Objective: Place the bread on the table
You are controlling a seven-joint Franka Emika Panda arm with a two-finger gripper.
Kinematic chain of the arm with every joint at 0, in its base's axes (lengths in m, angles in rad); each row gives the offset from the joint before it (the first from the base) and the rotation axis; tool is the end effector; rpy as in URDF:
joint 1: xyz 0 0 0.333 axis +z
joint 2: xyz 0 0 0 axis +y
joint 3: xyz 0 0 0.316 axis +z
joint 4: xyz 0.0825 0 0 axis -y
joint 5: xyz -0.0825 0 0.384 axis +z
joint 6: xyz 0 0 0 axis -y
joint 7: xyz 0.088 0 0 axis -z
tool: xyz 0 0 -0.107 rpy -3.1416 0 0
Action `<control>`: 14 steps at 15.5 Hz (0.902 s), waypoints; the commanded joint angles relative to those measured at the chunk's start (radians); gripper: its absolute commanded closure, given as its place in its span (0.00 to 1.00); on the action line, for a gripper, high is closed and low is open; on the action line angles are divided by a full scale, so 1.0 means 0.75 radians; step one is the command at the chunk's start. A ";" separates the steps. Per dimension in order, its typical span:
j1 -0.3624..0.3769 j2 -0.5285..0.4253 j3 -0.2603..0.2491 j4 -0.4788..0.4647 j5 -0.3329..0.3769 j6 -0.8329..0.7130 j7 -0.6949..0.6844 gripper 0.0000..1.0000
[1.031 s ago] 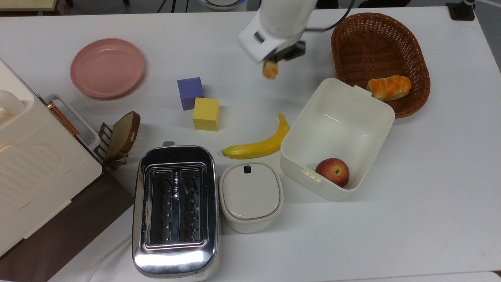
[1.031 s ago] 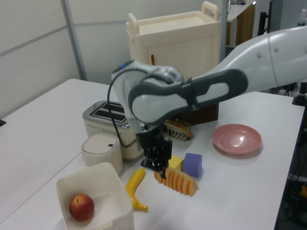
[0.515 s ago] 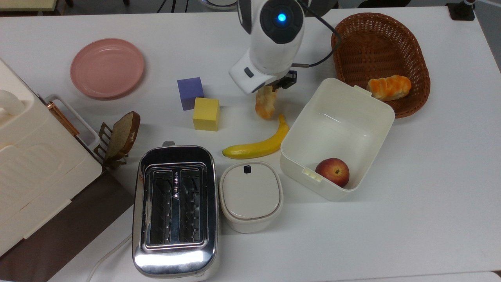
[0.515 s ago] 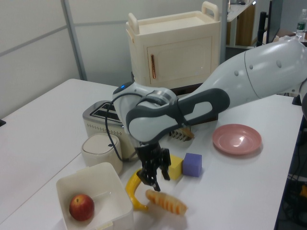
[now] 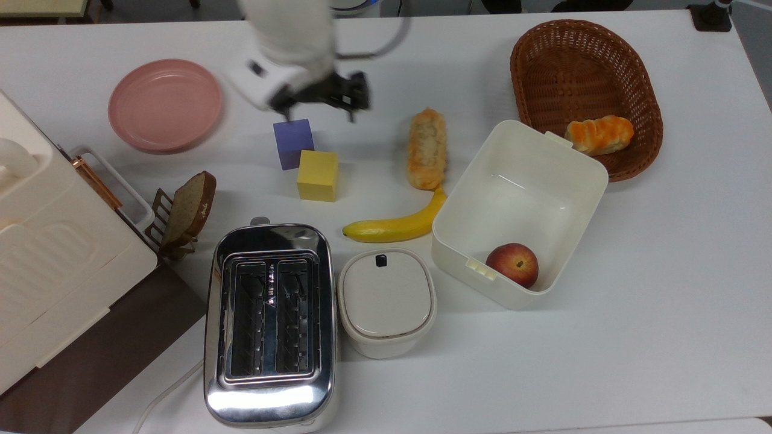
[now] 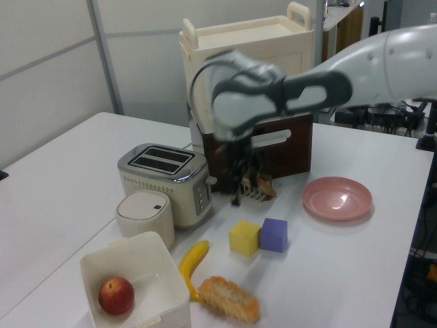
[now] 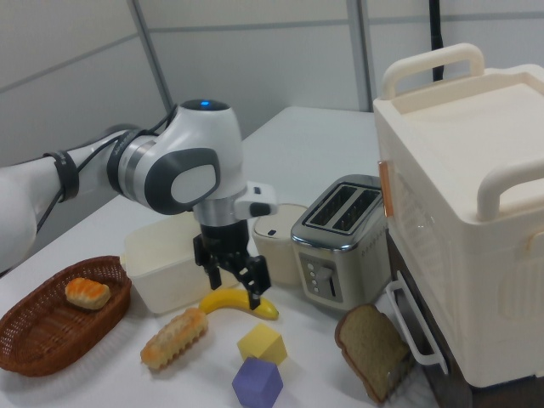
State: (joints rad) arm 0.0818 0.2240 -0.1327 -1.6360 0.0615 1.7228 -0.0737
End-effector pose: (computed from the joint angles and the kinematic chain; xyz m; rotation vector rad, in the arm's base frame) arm 0.6143 -0.0194 0.4754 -3.0959 -0.0165 0.2061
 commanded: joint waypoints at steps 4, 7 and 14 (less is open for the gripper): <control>-0.170 -0.198 0.036 -0.001 -0.010 -0.149 -0.074 0.00; -0.197 -0.221 0.046 0.001 -0.012 -0.160 -0.016 0.00; -0.215 -0.229 0.079 0.001 -0.035 -0.207 0.075 0.00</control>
State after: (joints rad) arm -0.0761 0.0707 -0.0932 -1.6234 0.0574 1.5846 -0.0906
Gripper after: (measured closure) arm 0.000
